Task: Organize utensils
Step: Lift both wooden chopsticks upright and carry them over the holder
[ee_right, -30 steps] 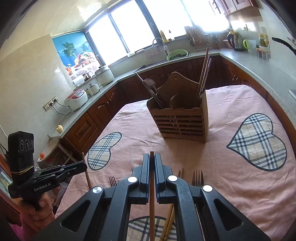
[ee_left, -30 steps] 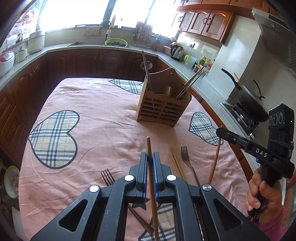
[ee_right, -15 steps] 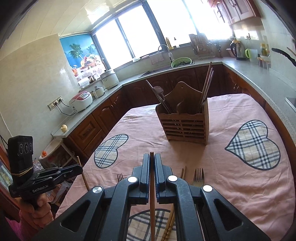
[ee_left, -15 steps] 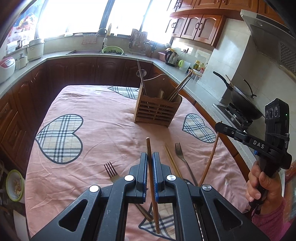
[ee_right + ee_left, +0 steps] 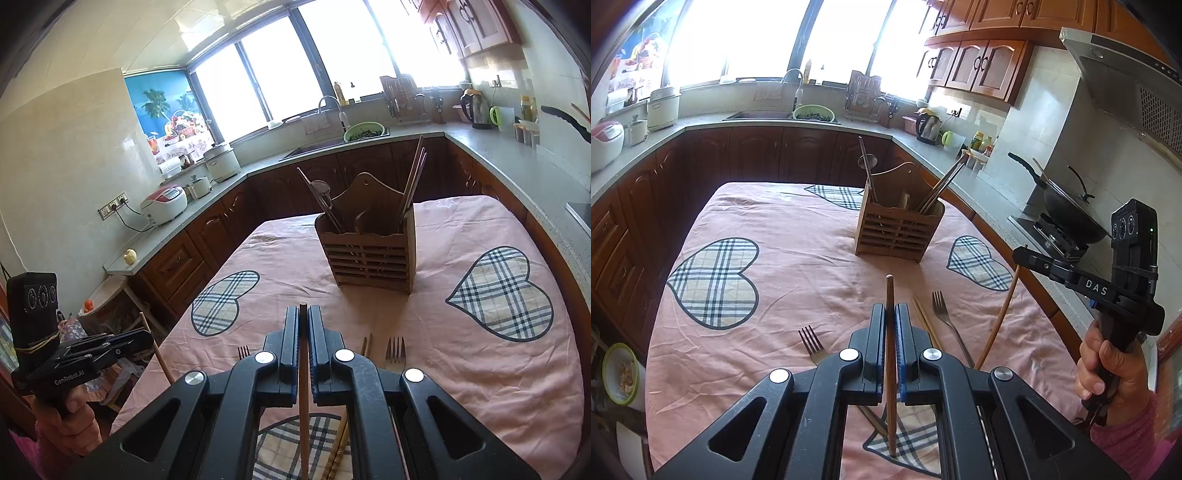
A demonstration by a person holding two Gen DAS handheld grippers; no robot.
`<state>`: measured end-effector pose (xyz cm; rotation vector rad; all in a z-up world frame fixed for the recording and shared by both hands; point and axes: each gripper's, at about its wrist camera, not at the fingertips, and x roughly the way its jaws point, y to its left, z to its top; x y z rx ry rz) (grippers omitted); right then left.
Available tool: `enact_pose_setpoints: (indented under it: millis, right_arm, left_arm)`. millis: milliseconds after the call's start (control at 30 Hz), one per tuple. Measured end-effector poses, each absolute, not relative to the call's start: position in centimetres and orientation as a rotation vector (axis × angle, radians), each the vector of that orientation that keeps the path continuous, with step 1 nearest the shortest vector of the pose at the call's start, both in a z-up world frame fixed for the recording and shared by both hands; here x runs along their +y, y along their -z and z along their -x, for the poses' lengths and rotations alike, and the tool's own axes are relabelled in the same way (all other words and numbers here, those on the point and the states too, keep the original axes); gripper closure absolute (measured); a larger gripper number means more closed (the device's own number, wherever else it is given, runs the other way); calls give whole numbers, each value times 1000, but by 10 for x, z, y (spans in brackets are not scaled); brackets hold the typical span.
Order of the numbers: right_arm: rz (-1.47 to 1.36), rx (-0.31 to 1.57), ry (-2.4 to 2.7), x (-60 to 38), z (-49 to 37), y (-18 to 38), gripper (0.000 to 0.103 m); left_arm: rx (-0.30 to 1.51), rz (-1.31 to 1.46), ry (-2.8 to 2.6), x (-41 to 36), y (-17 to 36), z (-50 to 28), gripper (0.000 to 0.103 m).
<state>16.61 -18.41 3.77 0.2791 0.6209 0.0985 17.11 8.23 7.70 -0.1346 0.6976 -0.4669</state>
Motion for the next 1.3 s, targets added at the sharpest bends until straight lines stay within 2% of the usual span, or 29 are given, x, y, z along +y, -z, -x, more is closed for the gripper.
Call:
enact_pose_setpoints:
  millis: [1300]
  right_arm:
    - [-265,446,-28,-205,-189,-80,99]
  left_arm:
    - [517,132,423,73,-97,-229,100]
